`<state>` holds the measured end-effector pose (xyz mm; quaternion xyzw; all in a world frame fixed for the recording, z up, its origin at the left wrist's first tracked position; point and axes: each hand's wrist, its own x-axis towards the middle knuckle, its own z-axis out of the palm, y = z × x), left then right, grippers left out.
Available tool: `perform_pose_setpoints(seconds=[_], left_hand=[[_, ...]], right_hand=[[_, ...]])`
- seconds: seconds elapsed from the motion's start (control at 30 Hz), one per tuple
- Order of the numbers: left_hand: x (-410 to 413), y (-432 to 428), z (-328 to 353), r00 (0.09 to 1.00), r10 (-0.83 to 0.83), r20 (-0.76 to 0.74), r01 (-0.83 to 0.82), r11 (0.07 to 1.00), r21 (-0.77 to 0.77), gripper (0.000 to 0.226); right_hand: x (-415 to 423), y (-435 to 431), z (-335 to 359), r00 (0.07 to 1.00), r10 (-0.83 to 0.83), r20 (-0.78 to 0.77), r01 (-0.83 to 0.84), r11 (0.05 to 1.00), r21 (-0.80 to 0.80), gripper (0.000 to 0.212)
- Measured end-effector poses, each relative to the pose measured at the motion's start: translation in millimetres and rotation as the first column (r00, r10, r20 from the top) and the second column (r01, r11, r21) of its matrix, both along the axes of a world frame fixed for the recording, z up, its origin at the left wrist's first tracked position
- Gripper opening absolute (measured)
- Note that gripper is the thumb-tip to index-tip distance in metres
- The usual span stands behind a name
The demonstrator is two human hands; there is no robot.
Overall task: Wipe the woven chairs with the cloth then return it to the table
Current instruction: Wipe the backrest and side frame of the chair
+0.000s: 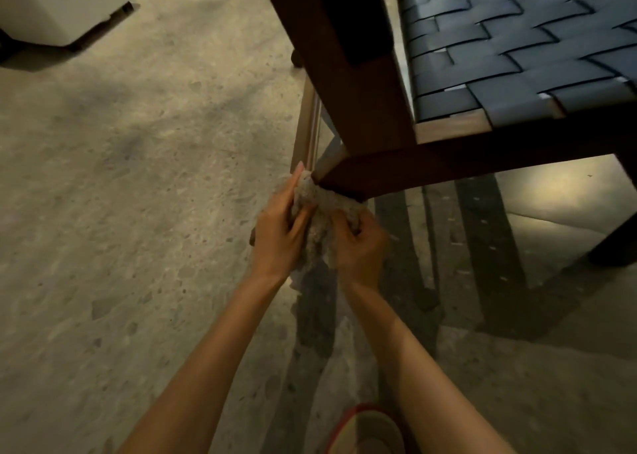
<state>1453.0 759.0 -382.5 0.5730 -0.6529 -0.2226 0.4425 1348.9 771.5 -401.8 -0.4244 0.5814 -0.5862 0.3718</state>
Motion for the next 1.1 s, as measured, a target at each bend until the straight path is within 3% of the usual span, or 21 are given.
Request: perform_pose_setpoints(seconds=[0.13,0.3,0.43,0.53,0.7,0.83,1.1], left_hand=[[-30,-1,28,0.999,0.020,-0.028,-0.021,0.999,-0.047,0.053],[-53,1,55,0.992,0.044,-0.119,-0.049,0.998,-0.039,0.054],[-63,3,74,0.969,0.080,-0.234,-0.089,0.996,-0.028,0.052],[-71,2,94,0.933,0.105,-0.345,-0.112,0.994,0.001,0.055],[-82,3,109,0.882,0.183,-0.433,-0.131,0.980,0.148,0.020],[-78,3,118,0.859,0.155,-0.488,-0.144,0.988,0.059,0.026],[-69,-5,161,0.815,0.162,-0.556,-0.262,0.960,-0.104,0.038]], right_hand=[[-36,-1,30,0.997,0.038,-0.060,-0.035,0.998,0.055,0.026],[-70,11,58,0.957,0.170,-0.236,-0.143,0.982,0.127,0.014],[-84,20,97,0.888,0.007,-0.459,-0.120,0.969,-0.216,0.015],[-91,12,123,0.836,-0.139,-0.530,-0.080,0.926,-0.368,0.040],[-86,-12,138,0.684,0.097,-0.723,-0.297,0.942,-0.155,0.052],[-79,-22,147,0.781,0.249,-0.573,-0.381,0.917,-0.121,0.046],[-54,-28,188,0.865,0.124,-0.486,-0.348,0.847,-0.402,0.046]])
